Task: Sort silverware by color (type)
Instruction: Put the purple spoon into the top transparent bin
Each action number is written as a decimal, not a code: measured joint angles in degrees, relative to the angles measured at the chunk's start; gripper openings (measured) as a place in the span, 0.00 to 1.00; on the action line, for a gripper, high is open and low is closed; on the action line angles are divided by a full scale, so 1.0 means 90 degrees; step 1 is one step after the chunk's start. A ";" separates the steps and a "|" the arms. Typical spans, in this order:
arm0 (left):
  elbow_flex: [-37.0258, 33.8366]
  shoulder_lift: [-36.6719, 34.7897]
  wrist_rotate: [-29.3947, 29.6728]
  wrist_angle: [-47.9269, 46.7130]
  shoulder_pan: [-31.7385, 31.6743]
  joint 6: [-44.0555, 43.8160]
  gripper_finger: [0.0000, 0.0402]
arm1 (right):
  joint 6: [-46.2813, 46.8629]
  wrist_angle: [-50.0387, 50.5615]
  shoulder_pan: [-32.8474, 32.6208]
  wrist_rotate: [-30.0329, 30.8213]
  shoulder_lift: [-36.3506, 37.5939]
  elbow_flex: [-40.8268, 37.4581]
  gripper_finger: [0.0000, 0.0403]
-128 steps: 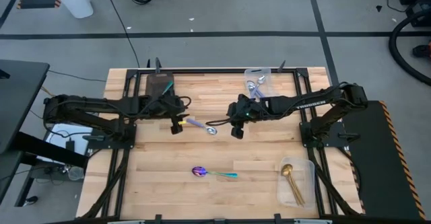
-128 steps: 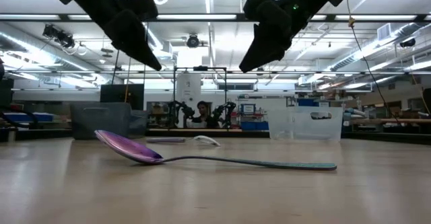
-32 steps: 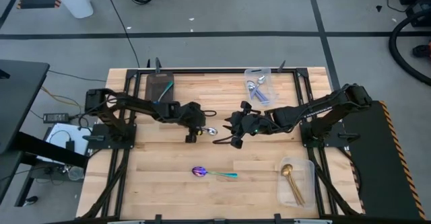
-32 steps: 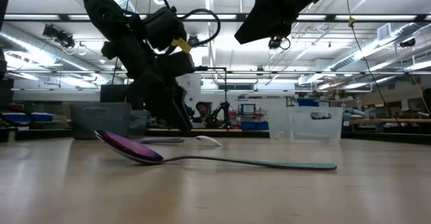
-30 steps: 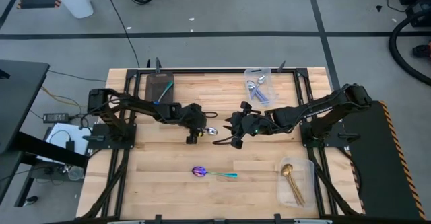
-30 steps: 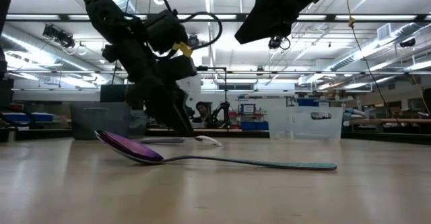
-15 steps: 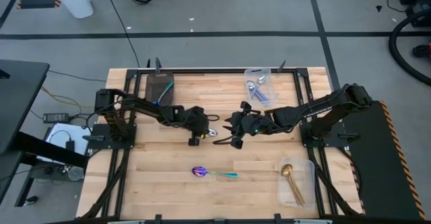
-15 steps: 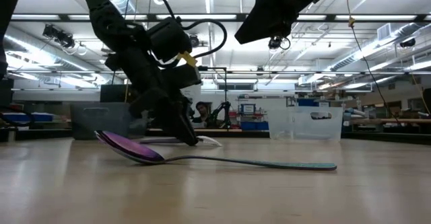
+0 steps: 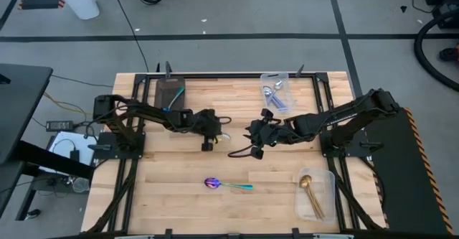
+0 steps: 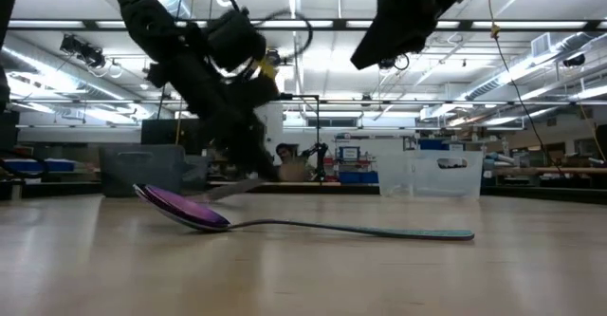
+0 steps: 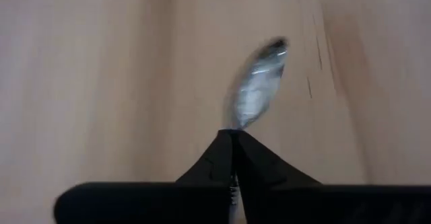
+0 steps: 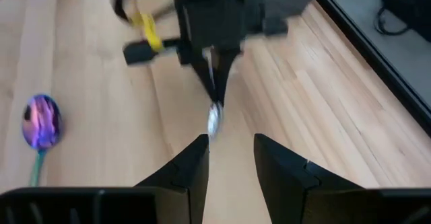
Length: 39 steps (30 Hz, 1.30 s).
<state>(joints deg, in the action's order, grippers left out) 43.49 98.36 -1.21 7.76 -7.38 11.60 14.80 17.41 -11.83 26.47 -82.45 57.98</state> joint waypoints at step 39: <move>0.0026 -0.0920 -0.0856 0.5203 0.0285 -0.0207 0.02 | -0.0917 -0.1476 -0.0230 0.1774 -0.0102 -0.0002 0.46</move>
<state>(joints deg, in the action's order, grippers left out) 43.72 90.08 -8.91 54.59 -4.82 9.73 6.55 4.13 -13.91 42.44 -83.37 57.95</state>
